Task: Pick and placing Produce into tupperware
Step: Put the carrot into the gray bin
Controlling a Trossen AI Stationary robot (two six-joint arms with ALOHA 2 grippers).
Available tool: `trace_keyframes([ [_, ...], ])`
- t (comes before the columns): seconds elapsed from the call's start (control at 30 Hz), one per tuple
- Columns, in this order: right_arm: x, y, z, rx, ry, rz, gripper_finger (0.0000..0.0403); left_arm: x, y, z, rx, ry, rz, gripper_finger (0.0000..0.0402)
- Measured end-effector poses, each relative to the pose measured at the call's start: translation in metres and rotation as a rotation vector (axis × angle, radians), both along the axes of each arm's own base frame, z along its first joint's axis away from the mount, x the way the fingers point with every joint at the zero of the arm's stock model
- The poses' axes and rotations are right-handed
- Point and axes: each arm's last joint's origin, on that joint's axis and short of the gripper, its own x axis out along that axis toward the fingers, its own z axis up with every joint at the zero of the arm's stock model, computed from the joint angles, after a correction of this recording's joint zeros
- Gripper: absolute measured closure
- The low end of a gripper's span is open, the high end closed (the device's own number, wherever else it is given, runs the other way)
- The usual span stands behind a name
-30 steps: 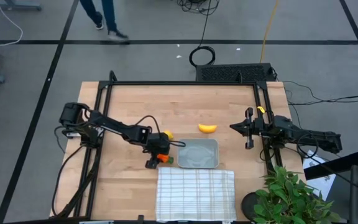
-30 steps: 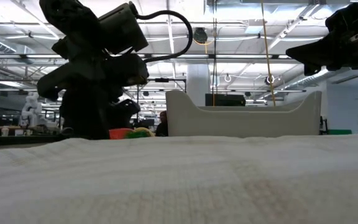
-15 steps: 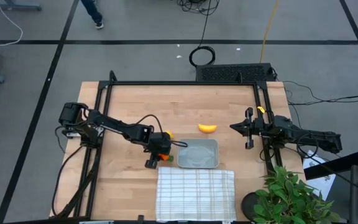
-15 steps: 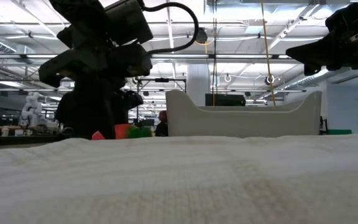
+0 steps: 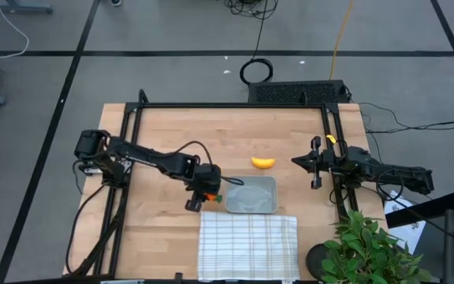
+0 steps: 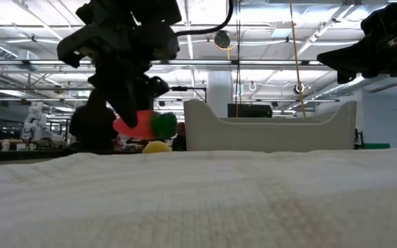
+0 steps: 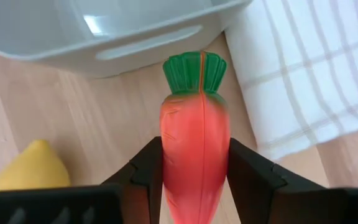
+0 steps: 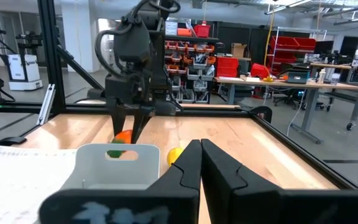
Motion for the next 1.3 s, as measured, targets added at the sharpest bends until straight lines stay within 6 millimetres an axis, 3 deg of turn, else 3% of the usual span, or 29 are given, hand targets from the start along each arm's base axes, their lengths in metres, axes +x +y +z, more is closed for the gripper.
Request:
trace_keyframes([
  [0.57, 0.000, 0.000, 0.000, 0.000, 0.000, 0.000, 0.0403, 0.014, 0.003, 0.057, 0.074, -0.020, -0.035, 0.0266],
  [1.3, 0.000, 0.000, 0.000, 0.000, 0.001, 0.000, 0.0403, 0.022, 0.039, 0.112, 0.066, -0.079, 0.072, 0.0266],
])
